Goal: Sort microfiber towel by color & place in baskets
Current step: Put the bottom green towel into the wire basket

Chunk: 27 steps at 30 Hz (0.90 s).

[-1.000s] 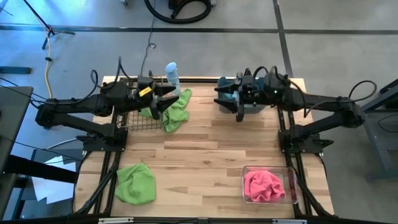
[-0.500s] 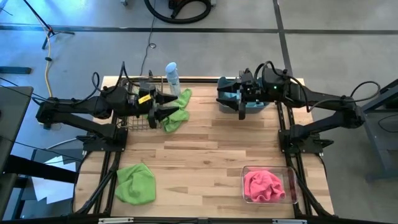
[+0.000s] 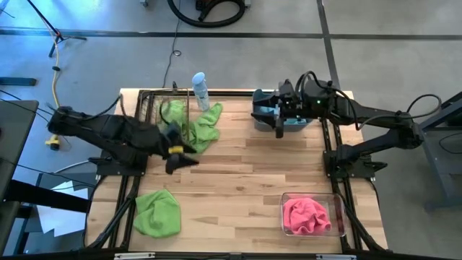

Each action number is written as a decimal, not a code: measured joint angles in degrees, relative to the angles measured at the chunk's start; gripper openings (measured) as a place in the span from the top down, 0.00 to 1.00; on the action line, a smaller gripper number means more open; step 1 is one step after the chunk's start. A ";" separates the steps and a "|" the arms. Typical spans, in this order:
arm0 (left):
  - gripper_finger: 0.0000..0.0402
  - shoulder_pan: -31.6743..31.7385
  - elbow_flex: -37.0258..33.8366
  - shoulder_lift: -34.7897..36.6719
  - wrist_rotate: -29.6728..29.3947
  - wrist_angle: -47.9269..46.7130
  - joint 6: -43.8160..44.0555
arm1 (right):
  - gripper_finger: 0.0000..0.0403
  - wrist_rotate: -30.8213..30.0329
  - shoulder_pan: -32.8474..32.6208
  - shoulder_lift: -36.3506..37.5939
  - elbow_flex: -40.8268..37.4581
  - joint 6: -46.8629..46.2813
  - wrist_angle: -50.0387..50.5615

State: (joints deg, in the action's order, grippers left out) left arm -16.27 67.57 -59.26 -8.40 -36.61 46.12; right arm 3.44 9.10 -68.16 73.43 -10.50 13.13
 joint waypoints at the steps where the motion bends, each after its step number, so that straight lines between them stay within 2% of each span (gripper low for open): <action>1: 0.29 -1.32 0.99 -1.07 0.06 -2.94 1.26 | 0.45 -0.62 0.02 0.00 0.00 0.03 0.02; 5: 0.29 -6.74 3.19 -6.83 1.46 -16.49 7.21 | 0.45 -1.92 0.02 0.00 0.00 0.07 0.01; 9: 0.29 -11.57 3.28 -13.14 7.57 -28.30 16.28 | 0.45 -1.92 0.02 0.00 -0.02 0.37 0.30; 12: 0.29 -14.86 3.25 -17.70 11.53 -33.63 21.61 | 0.45 -1.92 0.02 0.00 0.00 0.48 0.91; 15: 0.29 -17.84 3.25 -21.20 13.02 -35.37 25.47 | 0.45 -1.92 0.02 0.00 0.00 0.48 1.74; 20: 0.29 -22.77 3.25 -24.95 13.02 -32.18 30.90 | 0.45 -1.92 0.02 0.00 0.00 0.48 3.33; 27: 0.29 -31.17 3.25 -26.05 15.07 -31.22 39.71 | 0.45 -1.92 0.02 -0.02 0.00 0.48 5.08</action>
State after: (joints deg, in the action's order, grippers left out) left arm -47.44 70.83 -85.32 6.68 -67.83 85.83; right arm 1.52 9.13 -68.18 73.42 -10.02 18.20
